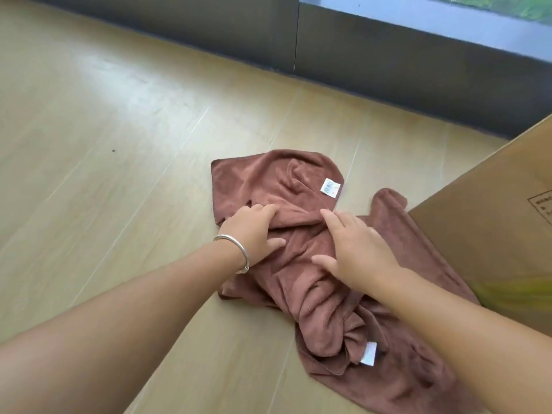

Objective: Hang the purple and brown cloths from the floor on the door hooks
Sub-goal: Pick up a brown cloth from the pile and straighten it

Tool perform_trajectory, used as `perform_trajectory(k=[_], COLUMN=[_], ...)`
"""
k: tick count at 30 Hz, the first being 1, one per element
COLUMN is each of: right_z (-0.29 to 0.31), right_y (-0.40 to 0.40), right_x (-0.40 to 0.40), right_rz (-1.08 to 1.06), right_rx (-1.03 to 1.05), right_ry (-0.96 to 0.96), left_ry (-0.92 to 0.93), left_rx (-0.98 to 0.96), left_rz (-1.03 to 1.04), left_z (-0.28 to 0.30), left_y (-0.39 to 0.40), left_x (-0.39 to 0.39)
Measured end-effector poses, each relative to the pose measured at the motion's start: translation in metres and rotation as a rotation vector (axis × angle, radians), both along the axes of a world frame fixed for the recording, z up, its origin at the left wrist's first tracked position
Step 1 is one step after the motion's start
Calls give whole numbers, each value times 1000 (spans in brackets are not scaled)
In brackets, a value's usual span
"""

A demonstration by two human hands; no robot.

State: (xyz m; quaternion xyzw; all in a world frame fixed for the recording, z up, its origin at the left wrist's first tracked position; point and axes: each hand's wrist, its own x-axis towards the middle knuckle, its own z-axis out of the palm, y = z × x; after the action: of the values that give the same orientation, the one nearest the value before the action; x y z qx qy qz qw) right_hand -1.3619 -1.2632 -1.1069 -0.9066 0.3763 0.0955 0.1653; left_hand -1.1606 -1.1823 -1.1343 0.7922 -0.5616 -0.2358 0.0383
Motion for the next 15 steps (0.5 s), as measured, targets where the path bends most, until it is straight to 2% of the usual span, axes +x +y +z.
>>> perform_trajectory(k=[3,5,7,9,12,15], right_z=[-11,-11,-6,-4,-3,-3], right_y=[3,7,15,29,48,60], right_x=[-1,-6,-12,-19,-29,-32], right_rz=[-35,-17,81,243,465,591], right_rx=[140,143,110,81,144,245], right_ry=[-58,-131,-176,-194,-179,-209], left_ry=[62,157,254,264,296,187], left_rx=[-48,-157,-180,-115,37,190], left_rz=[-58,-132,-211,-325,-507,-655], left_z=[-7,-1,8,11,8,6], left_y=[-4,8,27,50,81,102], left_x=[0,1,2,4,6,3])
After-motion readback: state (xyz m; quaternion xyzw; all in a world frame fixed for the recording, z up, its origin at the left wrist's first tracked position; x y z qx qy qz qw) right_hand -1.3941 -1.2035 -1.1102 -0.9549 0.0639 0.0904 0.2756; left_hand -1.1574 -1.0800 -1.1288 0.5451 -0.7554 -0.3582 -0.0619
